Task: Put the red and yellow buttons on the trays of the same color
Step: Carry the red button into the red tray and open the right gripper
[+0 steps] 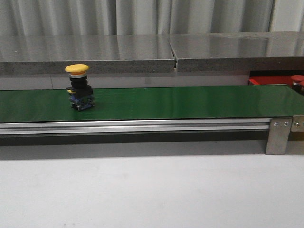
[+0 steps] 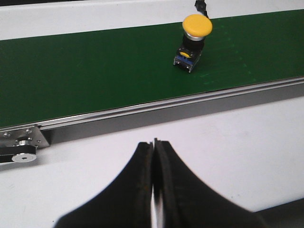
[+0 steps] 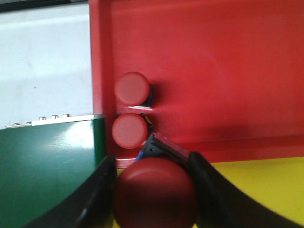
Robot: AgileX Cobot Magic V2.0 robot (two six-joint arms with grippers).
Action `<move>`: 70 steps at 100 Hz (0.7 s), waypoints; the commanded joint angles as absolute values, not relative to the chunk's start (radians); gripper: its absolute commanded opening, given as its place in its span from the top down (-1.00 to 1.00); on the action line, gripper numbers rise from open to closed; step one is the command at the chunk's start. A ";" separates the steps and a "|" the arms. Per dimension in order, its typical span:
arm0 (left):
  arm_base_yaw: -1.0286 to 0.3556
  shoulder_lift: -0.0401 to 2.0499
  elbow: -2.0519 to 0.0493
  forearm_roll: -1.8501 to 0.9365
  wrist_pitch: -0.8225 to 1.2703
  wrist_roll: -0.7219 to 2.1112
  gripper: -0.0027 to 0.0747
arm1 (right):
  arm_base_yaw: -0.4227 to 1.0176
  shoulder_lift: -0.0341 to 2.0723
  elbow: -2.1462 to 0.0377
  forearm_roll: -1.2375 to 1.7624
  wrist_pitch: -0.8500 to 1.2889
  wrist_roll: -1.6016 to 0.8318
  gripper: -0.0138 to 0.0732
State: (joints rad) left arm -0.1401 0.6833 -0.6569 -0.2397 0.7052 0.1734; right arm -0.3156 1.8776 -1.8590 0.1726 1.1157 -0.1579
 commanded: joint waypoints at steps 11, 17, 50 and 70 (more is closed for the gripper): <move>-0.150 0.681 -0.683 -0.255 0.643 0.173 0.98 | -0.344 1.891 -1.887 0.165 1.033 -0.167 0.41; -0.150 0.681 -0.683 -0.255 0.643 0.173 0.98 | -0.351 1.913 -1.887 0.164 1.019 -0.167 0.41; -0.150 0.681 -0.683 -0.255 0.643 0.173 0.98 | -0.354 2.003 -1.888 0.165 0.904 -0.166 0.41; -0.150 0.681 -0.683 -0.255 0.643 0.173 0.98 | -0.354 2.061 -1.889 0.165 0.849 -0.166 0.41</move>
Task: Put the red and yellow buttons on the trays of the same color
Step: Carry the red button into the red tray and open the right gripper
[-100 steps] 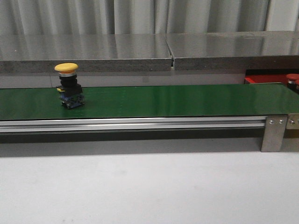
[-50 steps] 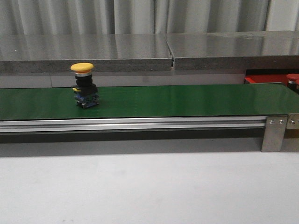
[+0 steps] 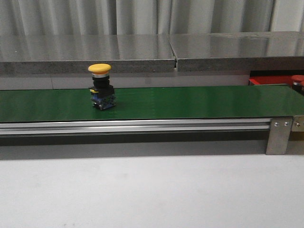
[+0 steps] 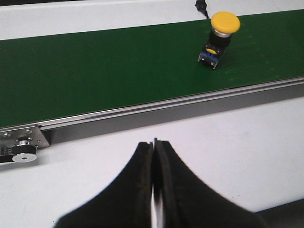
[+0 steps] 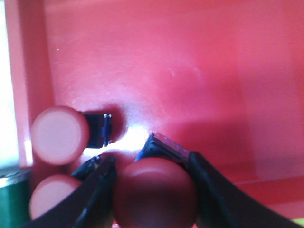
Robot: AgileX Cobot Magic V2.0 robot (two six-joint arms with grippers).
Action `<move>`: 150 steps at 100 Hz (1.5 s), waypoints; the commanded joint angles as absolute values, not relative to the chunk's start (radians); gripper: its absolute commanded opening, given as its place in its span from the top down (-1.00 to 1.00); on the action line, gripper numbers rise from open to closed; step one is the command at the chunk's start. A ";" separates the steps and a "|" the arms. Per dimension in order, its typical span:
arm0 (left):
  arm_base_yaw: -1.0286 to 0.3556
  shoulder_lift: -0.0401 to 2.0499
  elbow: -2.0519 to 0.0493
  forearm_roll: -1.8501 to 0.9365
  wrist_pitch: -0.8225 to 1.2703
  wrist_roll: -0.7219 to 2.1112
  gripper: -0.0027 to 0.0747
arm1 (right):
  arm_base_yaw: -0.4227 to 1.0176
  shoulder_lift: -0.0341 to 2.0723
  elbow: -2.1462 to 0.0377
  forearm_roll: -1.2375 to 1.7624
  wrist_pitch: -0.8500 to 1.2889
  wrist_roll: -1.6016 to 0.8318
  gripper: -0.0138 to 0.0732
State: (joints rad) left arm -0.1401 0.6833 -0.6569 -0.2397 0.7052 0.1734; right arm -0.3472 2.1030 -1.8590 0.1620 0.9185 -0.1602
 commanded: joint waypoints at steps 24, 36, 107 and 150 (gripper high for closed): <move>-0.150 0.681 -0.683 -0.255 0.640 0.173 0.98 | -0.354 2.097 -1.889 0.191 0.786 -0.166 0.40; -0.150 0.681 -0.683 -0.255 0.640 0.173 0.98 | -0.354 2.097 -1.889 0.218 0.745 -0.166 0.40; -0.150 0.681 -0.683 -0.255 0.640 0.173 0.98 | -0.354 2.142 -1.889 0.263 0.749 -0.167 -0.68; -0.150 0.681 -0.683 -0.255 0.640 0.173 0.98 | -0.354 2.028 -1.886 0.183 0.829 -0.174 -0.68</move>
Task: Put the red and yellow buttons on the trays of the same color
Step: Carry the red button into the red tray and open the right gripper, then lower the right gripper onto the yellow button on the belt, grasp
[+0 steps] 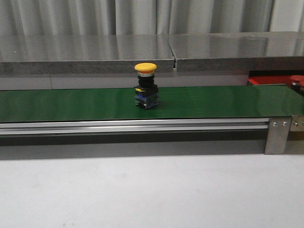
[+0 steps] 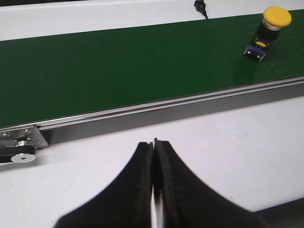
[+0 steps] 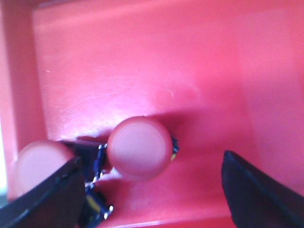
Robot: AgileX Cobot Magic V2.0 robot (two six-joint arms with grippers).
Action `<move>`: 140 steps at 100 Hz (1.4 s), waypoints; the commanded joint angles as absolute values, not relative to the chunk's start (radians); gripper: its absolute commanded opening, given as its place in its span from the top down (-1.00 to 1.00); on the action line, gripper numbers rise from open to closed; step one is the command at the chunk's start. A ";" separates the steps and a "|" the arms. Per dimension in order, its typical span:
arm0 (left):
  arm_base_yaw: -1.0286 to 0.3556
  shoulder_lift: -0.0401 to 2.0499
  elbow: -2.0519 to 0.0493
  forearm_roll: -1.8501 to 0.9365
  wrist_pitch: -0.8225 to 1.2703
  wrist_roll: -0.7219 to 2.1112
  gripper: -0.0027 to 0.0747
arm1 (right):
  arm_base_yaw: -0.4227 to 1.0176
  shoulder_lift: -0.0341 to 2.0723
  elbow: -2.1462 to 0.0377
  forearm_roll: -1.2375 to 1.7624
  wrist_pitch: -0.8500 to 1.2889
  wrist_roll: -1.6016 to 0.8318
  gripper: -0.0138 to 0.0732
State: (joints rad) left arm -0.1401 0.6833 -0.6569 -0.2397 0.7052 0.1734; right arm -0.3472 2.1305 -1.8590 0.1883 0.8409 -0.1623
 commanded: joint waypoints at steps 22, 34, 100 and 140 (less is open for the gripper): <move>-0.150 0.681 -0.683 -0.255 0.640 0.173 0.98 | -0.351 1.931 -1.886 0.185 0.875 -0.180 -0.68; -0.150 0.681 -0.683 -0.255 0.640 0.173 0.98 | -0.342 1.872 -1.886 0.185 0.906 -0.185 -0.68; -0.150 0.681 -0.683 -0.255 0.640 0.173 0.98 | -0.087 1.570 -1.616 0.185 0.885 -0.226 -0.68; -0.150 0.681 -0.683 -0.255 0.640 0.173 0.98 | 0.138 1.554 -1.533 0.196 0.860 -0.226 -0.68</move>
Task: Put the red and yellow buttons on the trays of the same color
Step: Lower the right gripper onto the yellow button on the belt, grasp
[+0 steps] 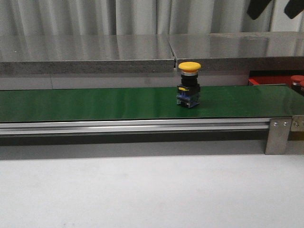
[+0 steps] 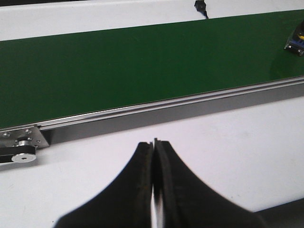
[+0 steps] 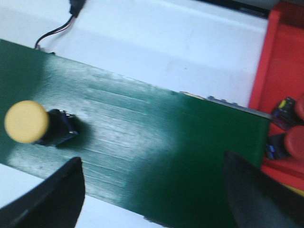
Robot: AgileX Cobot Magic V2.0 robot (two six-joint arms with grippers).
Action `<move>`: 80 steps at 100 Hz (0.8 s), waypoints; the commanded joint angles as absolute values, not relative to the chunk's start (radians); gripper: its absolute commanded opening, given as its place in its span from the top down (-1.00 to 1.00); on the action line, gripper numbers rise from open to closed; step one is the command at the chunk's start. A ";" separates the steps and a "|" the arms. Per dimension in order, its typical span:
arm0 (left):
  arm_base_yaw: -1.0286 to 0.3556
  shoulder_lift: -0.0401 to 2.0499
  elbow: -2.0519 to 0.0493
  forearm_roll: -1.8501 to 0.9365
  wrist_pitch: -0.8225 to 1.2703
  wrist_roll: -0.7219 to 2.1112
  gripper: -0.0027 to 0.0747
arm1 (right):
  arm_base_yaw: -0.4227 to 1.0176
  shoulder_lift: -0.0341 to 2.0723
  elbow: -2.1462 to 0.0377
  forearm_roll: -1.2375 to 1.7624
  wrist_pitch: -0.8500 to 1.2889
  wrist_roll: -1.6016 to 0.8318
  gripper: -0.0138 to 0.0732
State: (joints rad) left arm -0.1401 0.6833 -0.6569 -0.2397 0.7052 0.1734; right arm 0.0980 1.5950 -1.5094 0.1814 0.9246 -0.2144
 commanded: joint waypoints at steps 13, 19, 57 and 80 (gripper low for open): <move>-0.150 0.681 -0.683 -0.255 0.640 0.173 0.98 | 0.187 1.573 -1.533 0.207 0.853 -0.226 -0.68; -0.150 0.681 -0.683 -0.255 0.640 0.173 0.98 | 0.204 1.584 -1.533 0.215 0.853 -0.226 -0.68; -0.150 0.681 -0.683 -0.255 0.640 0.173 0.98 | 0.229 1.696 -1.533 0.262 0.867 -0.226 -0.68; -0.150 0.681 -0.683 -0.255 0.640 0.173 0.98 | 0.229 1.759 -1.533 0.262 0.870 -0.226 -0.68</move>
